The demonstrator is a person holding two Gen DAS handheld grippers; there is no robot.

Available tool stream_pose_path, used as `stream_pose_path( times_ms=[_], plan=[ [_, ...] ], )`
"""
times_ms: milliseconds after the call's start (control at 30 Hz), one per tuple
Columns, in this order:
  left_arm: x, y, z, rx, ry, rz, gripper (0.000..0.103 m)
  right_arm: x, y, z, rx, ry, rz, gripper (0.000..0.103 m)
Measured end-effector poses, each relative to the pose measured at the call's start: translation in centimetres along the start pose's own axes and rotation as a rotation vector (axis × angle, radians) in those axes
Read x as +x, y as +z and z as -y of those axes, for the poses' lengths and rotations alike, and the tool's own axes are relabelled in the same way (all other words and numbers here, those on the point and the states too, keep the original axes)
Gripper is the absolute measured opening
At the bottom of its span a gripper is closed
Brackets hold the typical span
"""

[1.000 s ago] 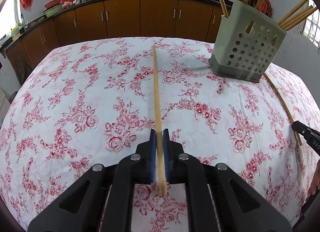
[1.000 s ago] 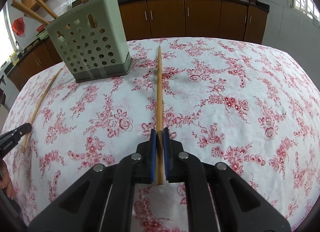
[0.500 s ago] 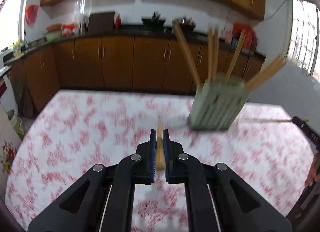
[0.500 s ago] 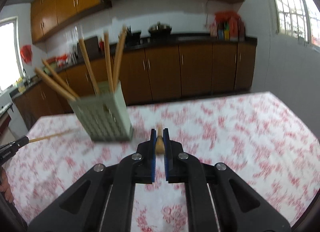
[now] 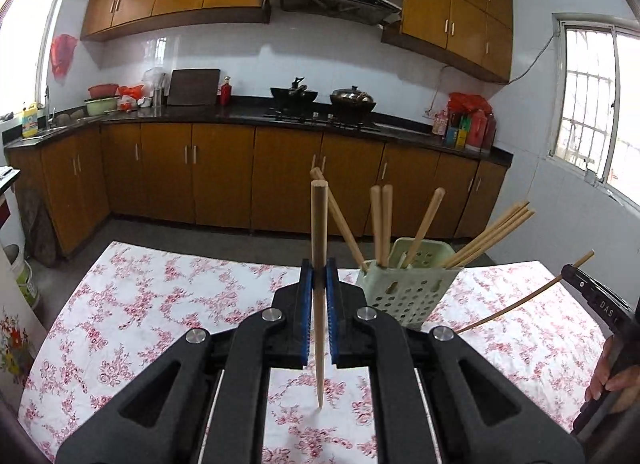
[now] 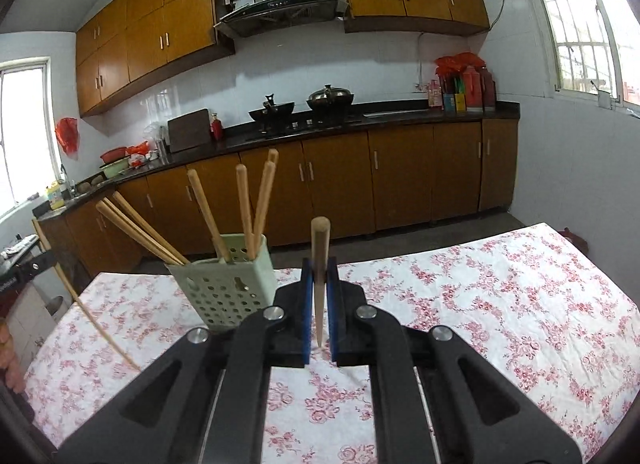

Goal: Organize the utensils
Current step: 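Lift both chopsticks over the green holder and open both grippers to drop them in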

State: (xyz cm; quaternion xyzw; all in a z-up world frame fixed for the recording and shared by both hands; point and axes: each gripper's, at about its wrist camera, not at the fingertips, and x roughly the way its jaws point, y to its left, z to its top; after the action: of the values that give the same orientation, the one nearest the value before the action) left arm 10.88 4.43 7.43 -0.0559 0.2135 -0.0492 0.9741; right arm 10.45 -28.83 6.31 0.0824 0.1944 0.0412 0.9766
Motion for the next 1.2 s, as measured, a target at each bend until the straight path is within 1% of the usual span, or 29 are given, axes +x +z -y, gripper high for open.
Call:
stream_pose_path(
  times_ms=[167,333,433,500,600,633,667,767,833,1000,1200],
  plan=[
    [-1.4,2.3,1.5,0.002,-0.053,0.061,0.007,-2.1,3.3,-0.7,0.032,0.106,0.037,0.008],
    [-2.5,5.1,3.5,-0.029,-0.127,0.139,0.007,-4.1,6.6,-2.2,0.030,0.208,0.099,0.008],
    [-2.9,6.5,4.8,-0.052,-0.151,0.193,0.007,-4.5,8.4,-3.3,0.028,0.243,0.137,0.008],
    [-2.8,7.4,5.3,-0.065,-0.159,0.223,0.007,-4.6,9.2,-4.0,0.021,0.250,0.160,0.007],
    [-2.3,8.9,6.3,-0.072,-0.132,0.289,0.007,-4.3,10.3,-5.4,-0.004,0.239,0.210,0.007],
    [-2.1,9.3,6.7,-0.071,-0.110,0.319,0.007,-4.0,10.6,-5.8,-0.016,0.230,0.224,0.007],
    [-1.8,9.7,7.1,-0.066,-0.084,0.352,0.007,-3.7,10.8,-6.1,-0.027,0.222,0.231,0.007],
    [-0.8,9.8,8.0,-0.049,-0.032,0.402,0.007,-2.1,10.7,-6.8,-0.055,0.191,0.231,0.007],
    [0.3,9.4,8.3,-0.050,-0.023,0.390,0.007,-0.7,10.3,-6.8,-0.049,0.182,0.205,0.007],
    [3.3,7.6,8.2,-0.049,0.002,0.325,0.007,2.2,9.2,-6.3,-0.024,0.170,0.141,0.007],
    [4.6,6.7,7.7,-0.051,-0.006,0.265,0.007,3.8,8.3,-6.7,-0.034,0.168,0.105,0.008]
  ],
)
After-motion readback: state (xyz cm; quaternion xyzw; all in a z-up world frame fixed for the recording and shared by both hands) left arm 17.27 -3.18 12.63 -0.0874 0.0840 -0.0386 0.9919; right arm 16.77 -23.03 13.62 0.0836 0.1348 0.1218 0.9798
